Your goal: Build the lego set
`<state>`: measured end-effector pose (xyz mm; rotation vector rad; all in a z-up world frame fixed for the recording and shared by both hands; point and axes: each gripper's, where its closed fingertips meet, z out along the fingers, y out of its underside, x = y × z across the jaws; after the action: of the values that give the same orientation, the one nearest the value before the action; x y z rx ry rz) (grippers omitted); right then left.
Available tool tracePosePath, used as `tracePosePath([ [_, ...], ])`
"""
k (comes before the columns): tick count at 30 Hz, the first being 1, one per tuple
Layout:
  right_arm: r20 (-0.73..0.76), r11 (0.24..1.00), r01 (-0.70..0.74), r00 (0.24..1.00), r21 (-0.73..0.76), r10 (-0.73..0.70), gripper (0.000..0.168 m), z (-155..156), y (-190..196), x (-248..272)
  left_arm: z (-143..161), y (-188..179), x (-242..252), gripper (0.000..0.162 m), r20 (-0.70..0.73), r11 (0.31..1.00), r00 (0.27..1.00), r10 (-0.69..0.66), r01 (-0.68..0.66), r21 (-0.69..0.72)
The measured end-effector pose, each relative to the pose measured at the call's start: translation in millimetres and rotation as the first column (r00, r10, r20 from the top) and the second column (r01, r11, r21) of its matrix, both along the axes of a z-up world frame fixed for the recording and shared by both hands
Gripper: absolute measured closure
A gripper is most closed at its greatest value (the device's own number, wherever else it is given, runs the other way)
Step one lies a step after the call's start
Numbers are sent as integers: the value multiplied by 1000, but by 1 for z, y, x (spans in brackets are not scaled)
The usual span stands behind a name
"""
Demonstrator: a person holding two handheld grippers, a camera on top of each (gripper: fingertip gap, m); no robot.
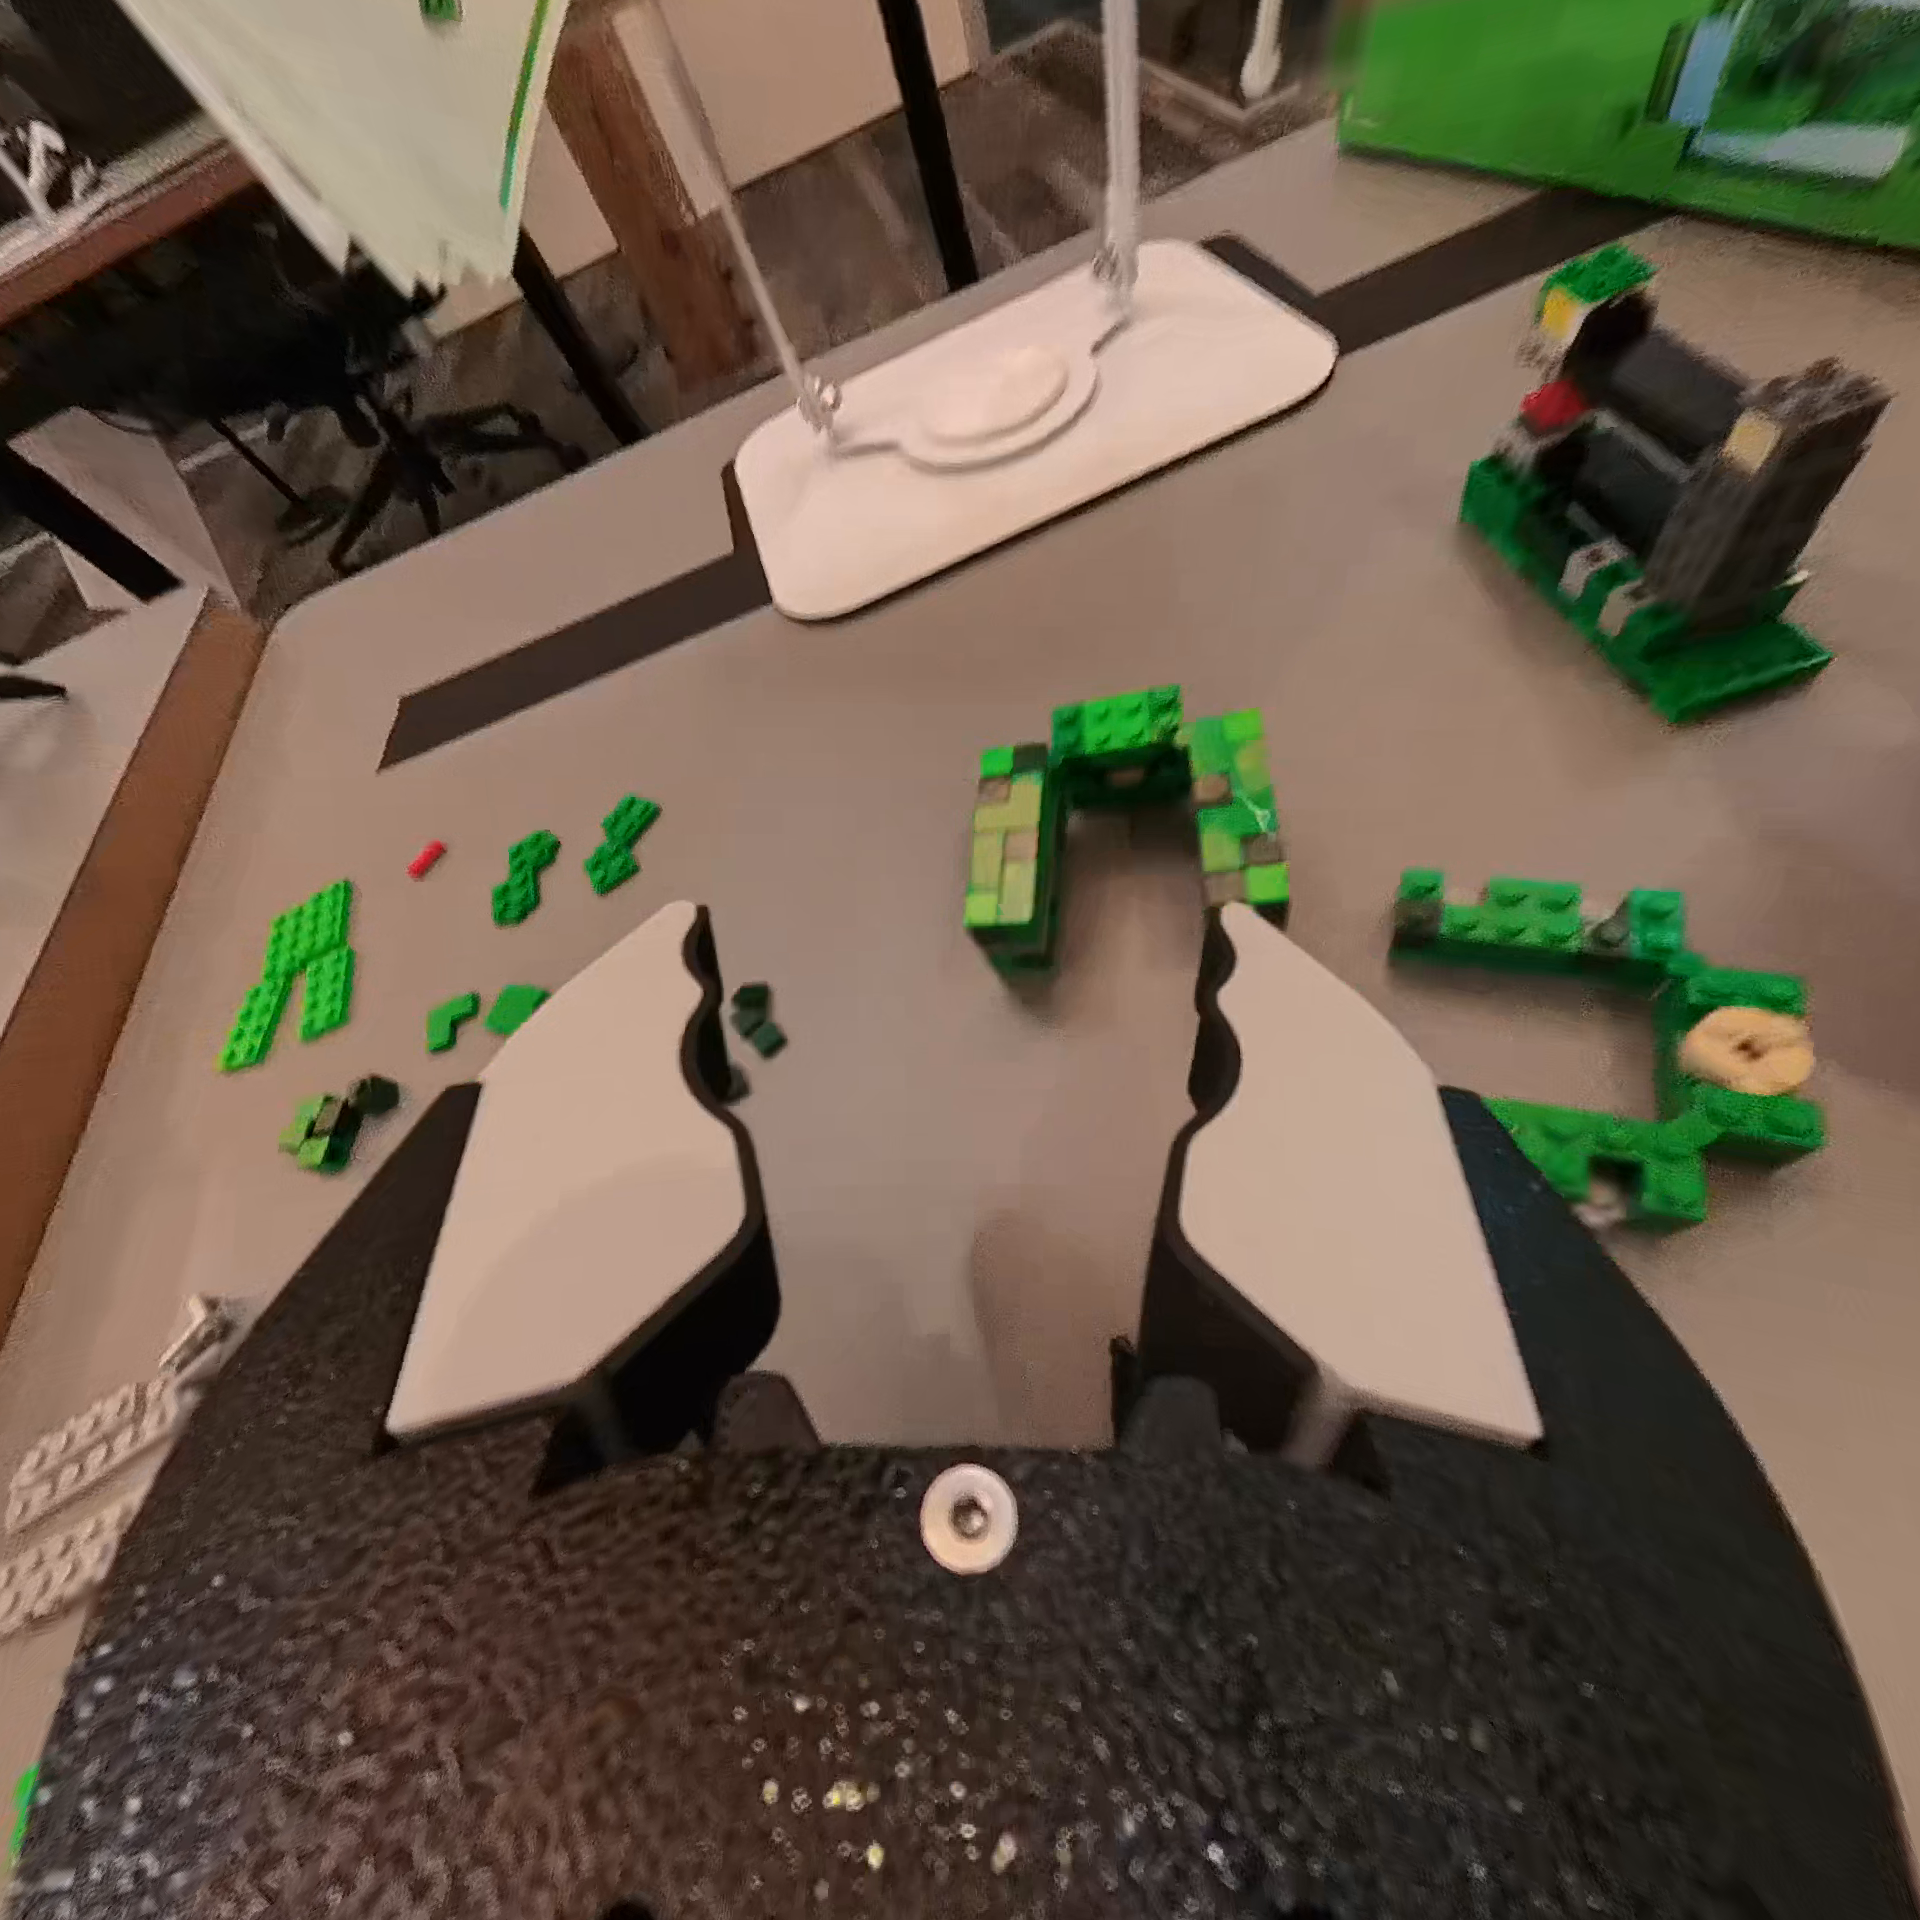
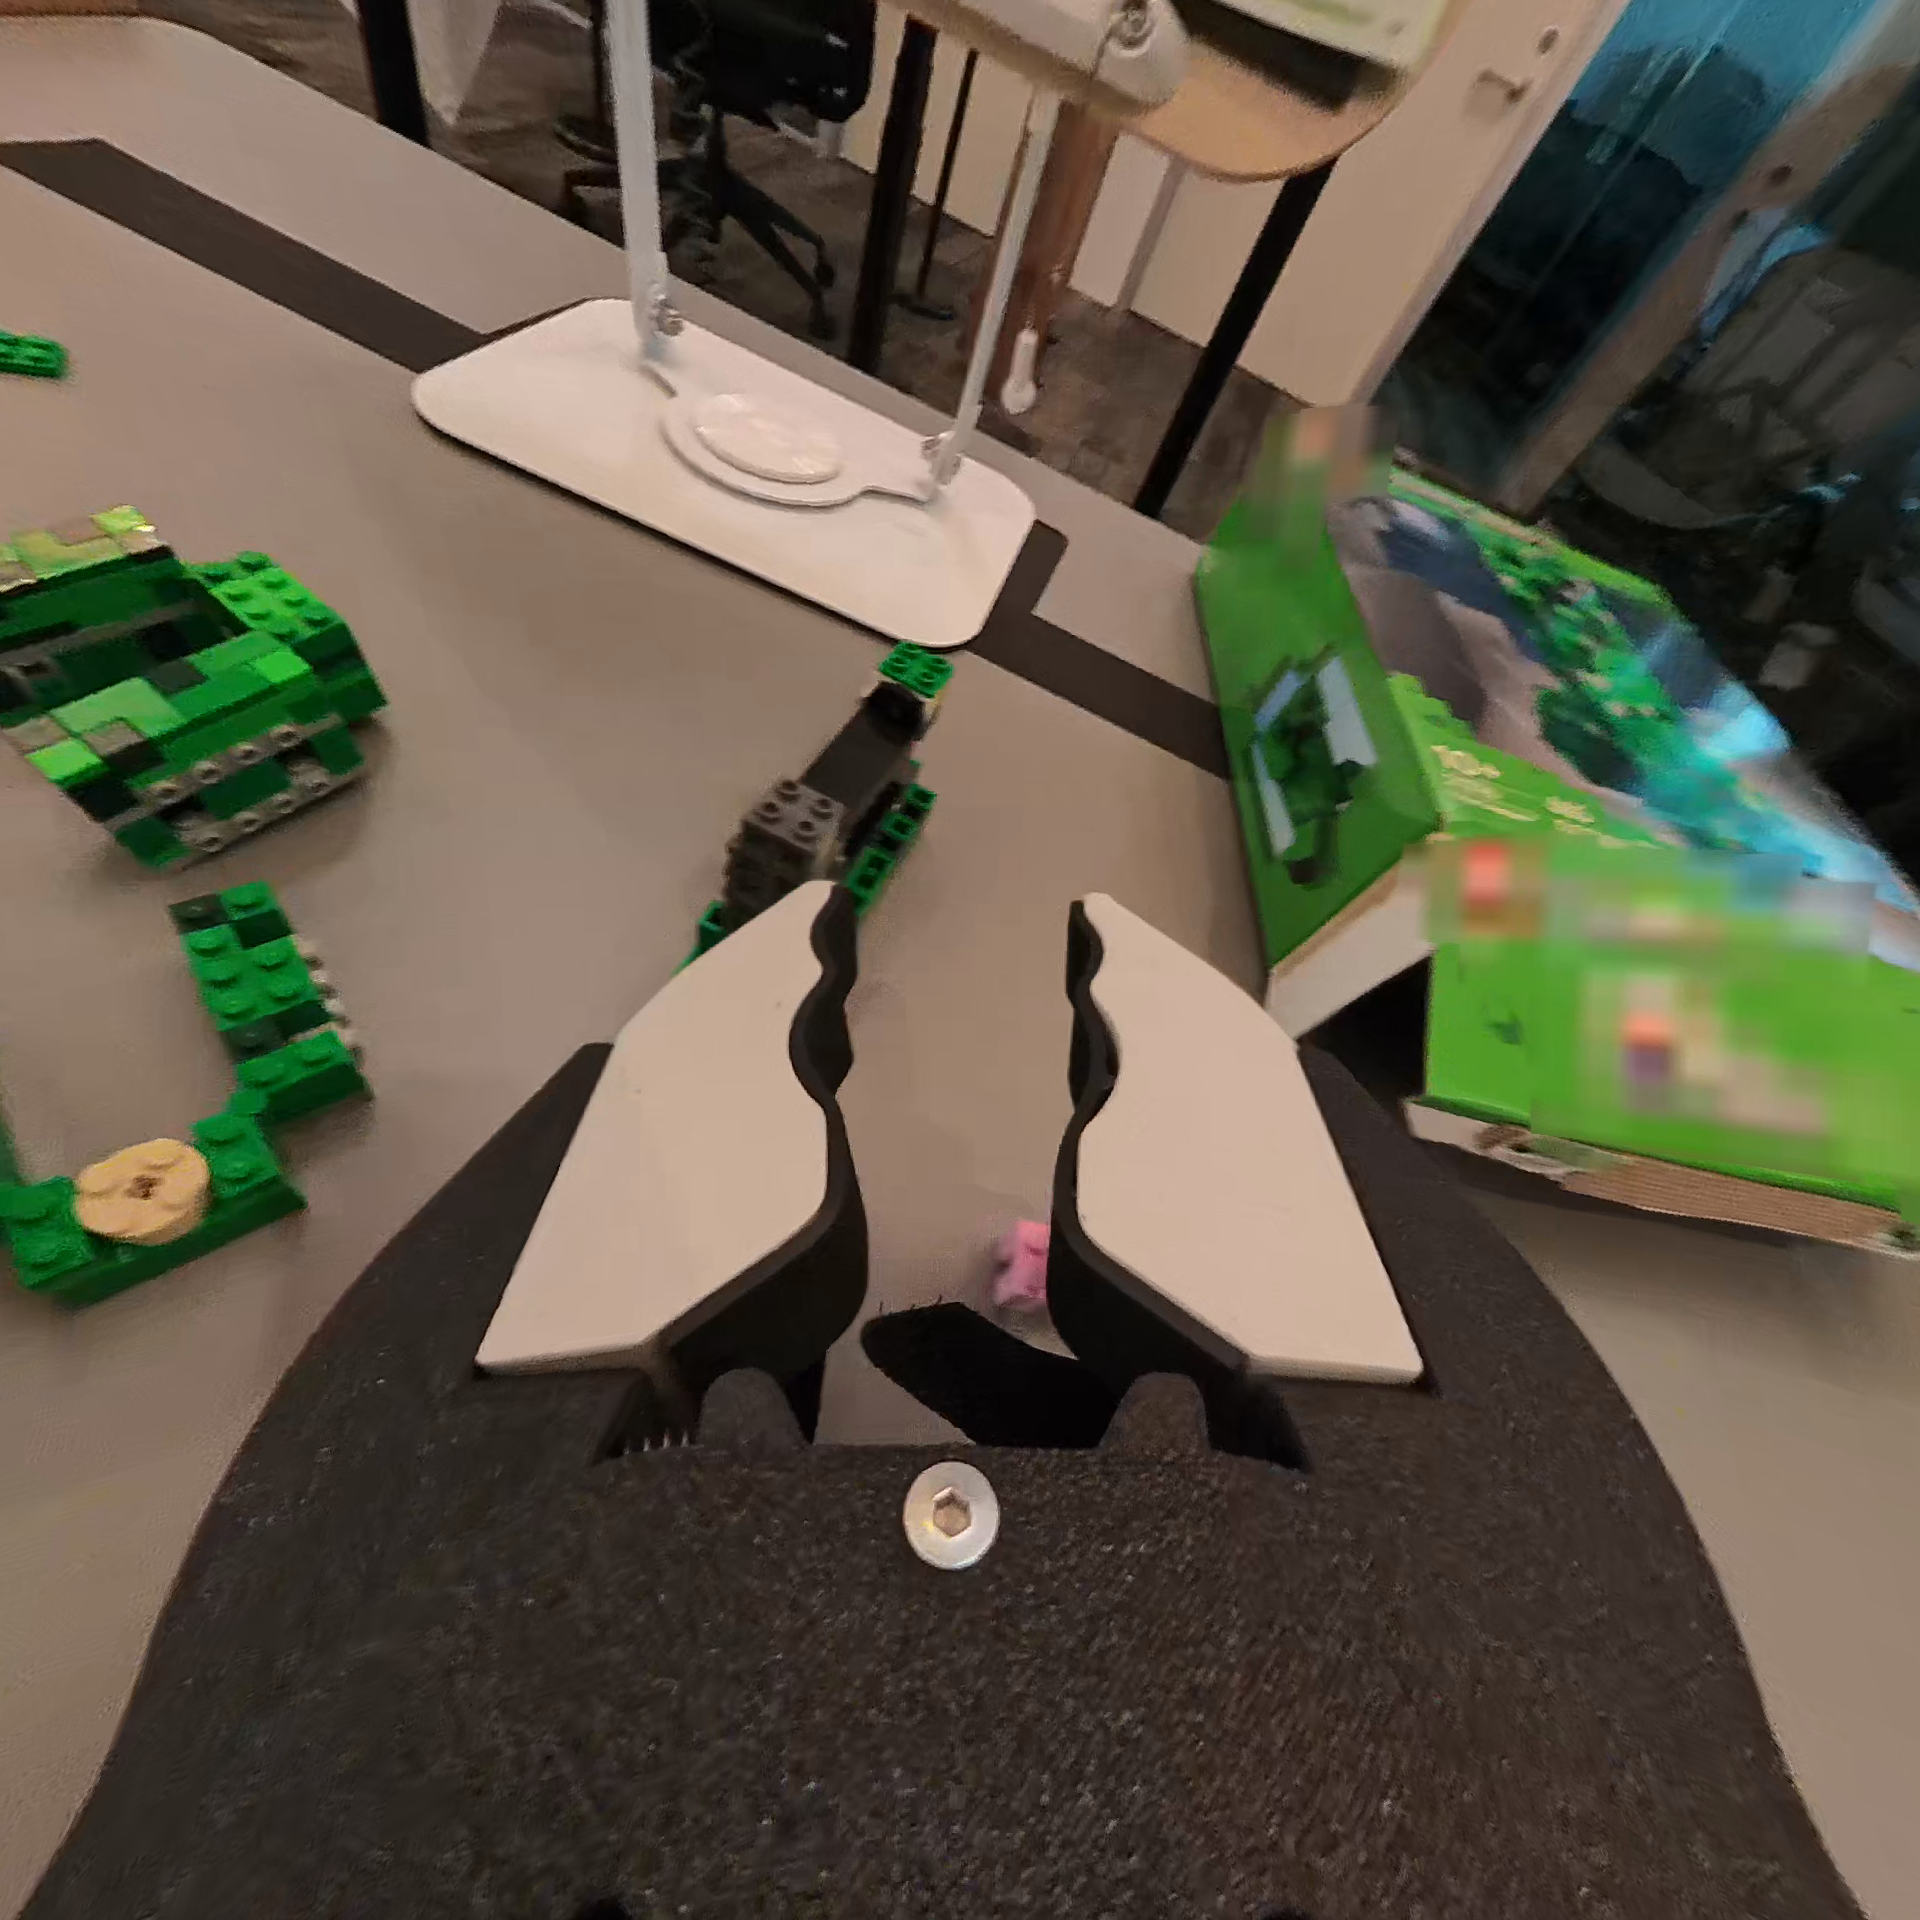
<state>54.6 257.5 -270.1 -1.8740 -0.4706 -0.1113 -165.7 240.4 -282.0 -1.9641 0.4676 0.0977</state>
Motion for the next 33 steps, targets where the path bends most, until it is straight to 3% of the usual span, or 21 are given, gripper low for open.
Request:
tracePosePath([
  [5, -115, 997, -53, 992, -47, 48, 116, -8, 3, -21, 2, -4, -24, 57, 78, 999, 996, 51, -52, 8],
  [11, -110, 999, -53, 993, -3, 53, 114, -10, 5, -21, -8, -1, -31, 44, 147, 999, 988, 48, -45, -23],
  [16, -204, 989, -76, 974, 130, 101, 128, 4, 0, -10, 2, -2, -17, 53, 266, 997, 961, -79, 70, 45],
  [18, -218, 968, -143, 958, 206, 188, 144, 13, -6, -14, 5, -2, -16, 54, 316, 995, 944, -100, 88, 51],
  [26, -197, 894, -176, 941, 412, 276, 168, 33, -31, -15, 15, -2, -11, 77, 360, 983, 919, -164, 123, 133],
  [33, -83, 884, -216, 958, 414, 273, 168, 28, -31, -26, 19, 3, -3, 85, 415, 971, 888, -198, 119, 209],
])
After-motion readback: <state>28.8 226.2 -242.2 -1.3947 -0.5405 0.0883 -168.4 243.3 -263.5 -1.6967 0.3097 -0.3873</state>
